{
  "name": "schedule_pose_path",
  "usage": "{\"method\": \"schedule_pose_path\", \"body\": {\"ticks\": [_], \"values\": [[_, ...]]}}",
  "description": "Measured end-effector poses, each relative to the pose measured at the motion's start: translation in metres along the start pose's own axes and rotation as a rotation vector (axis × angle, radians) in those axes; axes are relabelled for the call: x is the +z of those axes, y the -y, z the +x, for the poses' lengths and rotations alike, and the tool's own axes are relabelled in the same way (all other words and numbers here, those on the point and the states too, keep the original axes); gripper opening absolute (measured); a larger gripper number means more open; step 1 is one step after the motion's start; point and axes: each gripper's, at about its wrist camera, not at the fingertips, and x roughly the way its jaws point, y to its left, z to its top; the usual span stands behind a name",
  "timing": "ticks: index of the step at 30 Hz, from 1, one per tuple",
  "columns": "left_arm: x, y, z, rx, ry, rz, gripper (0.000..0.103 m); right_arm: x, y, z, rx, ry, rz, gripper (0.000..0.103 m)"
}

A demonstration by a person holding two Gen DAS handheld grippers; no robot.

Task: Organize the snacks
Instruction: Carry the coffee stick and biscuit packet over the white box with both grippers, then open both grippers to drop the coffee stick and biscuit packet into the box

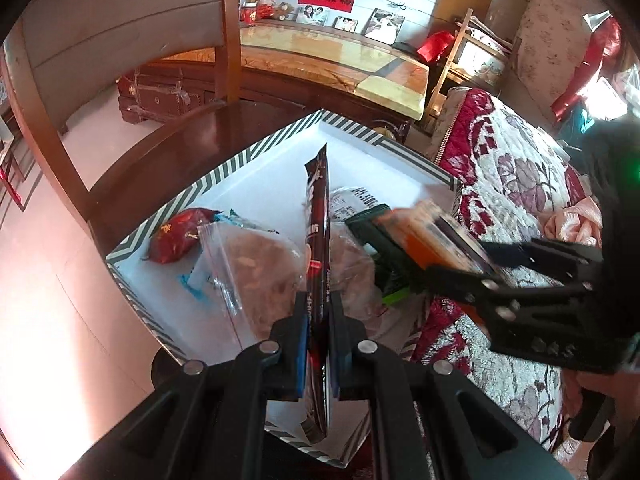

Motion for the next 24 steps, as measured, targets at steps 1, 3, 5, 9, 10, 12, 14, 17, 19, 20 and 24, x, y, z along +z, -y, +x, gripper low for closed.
{"method": "schedule_pose_path", "body": {"ticks": [1,3,5,9,10,12,14,17,19,20,24], "values": [[0.000,0.000,0.001,0.000,-0.003,-0.002,0.010,0.005,-0.002,0.006,-0.004,-0.006,-0.003,0.057],[0.001,-0.002,0.004,-0.002,-0.007,-0.004,0.010,0.013,-0.002,0.016,-0.011,-0.017,-0.004,0.057],[0.002,-0.002,0.006,-0.003,-0.008,-0.004,0.010,0.020,-0.003,0.028,-0.024,-0.032,-0.011,0.057],[0.004,-0.003,0.011,-0.007,-0.015,-0.005,0.010,0.029,0.001,0.045,-0.020,-0.044,0.005,0.053],[0.005,-0.003,0.012,-0.007,-0.015,-0.006,0.010,0.031,0.001,0.050,-0.020,-0.048,0.006,0.053],[0.007,-0.003,0.013,-0.007,-0.015,-0.006,0.010,0.034,0.000,0.058,-0.018,-0.054,0.006,0.053],[0.007,-0.003,0.014,-0.006,-0.016,-0.007,0.010,0.038,-0.003,0.061,-0.020,-0.050,0.004,0.053],[0.008,-0.003,0.017,-0.002,-0.019,-0.011,0.010,0.044,-0.007,0.067,-0.026,-0.055,-0.005,0.053],[0.009,-0.003,0.017,0.001,-0.020,-0.010,0.010,0.046,-0.009,0.068,-0.021,-0.056,0.001,0.053],[0.010,-0.002,0.018,0.003,-0.020,-0.008,0.010,0.045,-0.008,0.067,-0.014,-0.053,0.015,0.054],[0.009,-0.002,0.018,0.010,-0.020,-0.019,0.010,0.040,-0.001,0.062,0.020,-0.051,0.075,0.054]]}}
